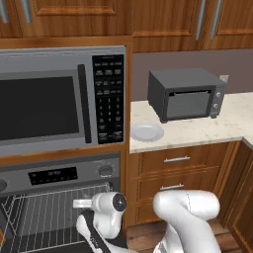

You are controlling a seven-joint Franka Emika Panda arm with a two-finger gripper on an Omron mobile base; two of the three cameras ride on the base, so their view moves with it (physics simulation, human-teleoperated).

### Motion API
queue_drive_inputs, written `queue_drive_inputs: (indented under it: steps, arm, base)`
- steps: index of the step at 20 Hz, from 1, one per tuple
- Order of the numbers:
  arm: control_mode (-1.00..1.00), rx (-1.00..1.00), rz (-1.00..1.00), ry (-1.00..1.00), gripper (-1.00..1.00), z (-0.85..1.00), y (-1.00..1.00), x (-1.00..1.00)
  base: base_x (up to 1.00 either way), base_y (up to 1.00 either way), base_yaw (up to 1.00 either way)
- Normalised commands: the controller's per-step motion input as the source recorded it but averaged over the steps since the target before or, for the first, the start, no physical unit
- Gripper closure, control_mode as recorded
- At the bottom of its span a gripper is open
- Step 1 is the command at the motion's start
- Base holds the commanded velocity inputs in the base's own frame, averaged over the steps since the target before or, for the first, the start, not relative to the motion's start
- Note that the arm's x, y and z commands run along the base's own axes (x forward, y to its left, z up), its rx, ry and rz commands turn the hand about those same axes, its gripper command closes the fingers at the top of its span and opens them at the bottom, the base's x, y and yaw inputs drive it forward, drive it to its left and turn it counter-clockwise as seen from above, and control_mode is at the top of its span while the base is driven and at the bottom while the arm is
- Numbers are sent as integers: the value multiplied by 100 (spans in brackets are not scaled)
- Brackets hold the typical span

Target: Take the fish from the oven and place it on the plate on the counter.

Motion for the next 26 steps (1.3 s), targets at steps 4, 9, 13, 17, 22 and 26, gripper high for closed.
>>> queue_drive_inputs:
  steps: [4, 9, 13, 17, 22, 26]
  arm:
    - [-100, 2, 1, 5, 100, 100, -29, -51]
    - [-100, 0, 3, 17, 100, 98, -17, -50]
    - [-100, -6, 7, 21, 100, 100, -1, -33]
    - [-100, -8, 7, 16, 100, 99, -2, -34]
    - [-100, -5, 5, 5, 100, 80, -14, -45]
    - [-100, 0, 3, 0, 100, 63, -32, -53]
  base:
    - [0, 0, 0]
    - [0, 0, 0]
    - [0, 0, 0]
    - [0, 0, 0]
    - [0, 0, 0]
    - [0, 0, 0]
